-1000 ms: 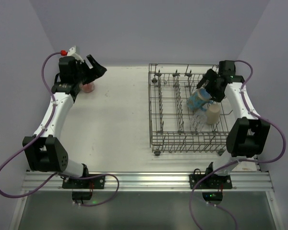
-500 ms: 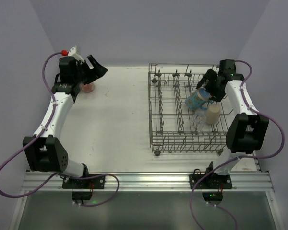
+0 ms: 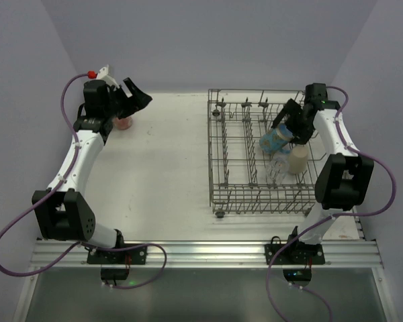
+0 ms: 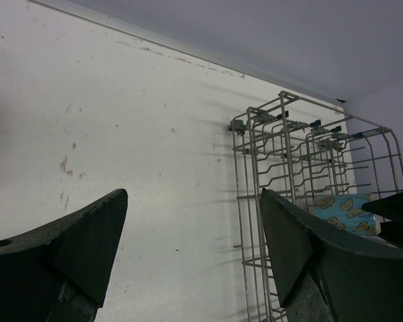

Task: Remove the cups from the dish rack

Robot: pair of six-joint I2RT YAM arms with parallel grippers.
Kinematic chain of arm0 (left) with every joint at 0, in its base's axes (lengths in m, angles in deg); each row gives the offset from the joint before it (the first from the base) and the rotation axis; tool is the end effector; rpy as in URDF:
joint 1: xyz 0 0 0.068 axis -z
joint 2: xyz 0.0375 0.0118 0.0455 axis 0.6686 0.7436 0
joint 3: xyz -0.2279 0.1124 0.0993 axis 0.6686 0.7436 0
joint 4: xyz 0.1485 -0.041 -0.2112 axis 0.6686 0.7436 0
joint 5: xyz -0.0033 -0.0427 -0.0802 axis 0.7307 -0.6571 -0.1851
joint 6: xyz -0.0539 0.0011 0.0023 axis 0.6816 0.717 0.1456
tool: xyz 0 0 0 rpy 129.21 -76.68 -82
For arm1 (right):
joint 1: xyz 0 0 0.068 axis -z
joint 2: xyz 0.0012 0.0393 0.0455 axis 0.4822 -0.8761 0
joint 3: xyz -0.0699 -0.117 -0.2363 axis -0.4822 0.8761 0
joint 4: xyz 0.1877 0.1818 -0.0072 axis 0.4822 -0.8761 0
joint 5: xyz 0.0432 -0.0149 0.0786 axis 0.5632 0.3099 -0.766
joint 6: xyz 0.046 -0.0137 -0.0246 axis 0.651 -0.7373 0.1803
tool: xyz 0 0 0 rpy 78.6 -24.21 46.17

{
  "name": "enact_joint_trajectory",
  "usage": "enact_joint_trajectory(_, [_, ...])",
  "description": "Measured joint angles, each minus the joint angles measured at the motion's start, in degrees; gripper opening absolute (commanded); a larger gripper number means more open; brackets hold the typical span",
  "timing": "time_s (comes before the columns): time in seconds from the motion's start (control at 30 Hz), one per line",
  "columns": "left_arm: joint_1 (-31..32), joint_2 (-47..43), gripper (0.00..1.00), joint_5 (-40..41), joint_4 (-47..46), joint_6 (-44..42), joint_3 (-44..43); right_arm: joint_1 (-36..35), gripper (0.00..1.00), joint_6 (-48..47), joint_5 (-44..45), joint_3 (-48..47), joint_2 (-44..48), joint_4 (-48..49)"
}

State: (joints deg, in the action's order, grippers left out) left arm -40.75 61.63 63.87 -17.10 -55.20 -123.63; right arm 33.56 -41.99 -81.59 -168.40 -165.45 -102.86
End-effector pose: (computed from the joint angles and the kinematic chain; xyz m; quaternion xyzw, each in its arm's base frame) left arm 0.3424 -0.0181 0.3588 -0.1510 0.8077 -0.2904 0.4904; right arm 0.3805 -0.0267 0.2830 0.3010 0.9154 0.1292 0.2340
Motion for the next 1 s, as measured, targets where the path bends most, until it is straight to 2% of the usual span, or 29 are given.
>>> enact_joint_trajectory(1.0, [0.1,0.0,0.84,-1.3,-1.7,0.5,1.4,0.9,0.99,2.6,-5.6,-7.3,-8.2,-8.8])
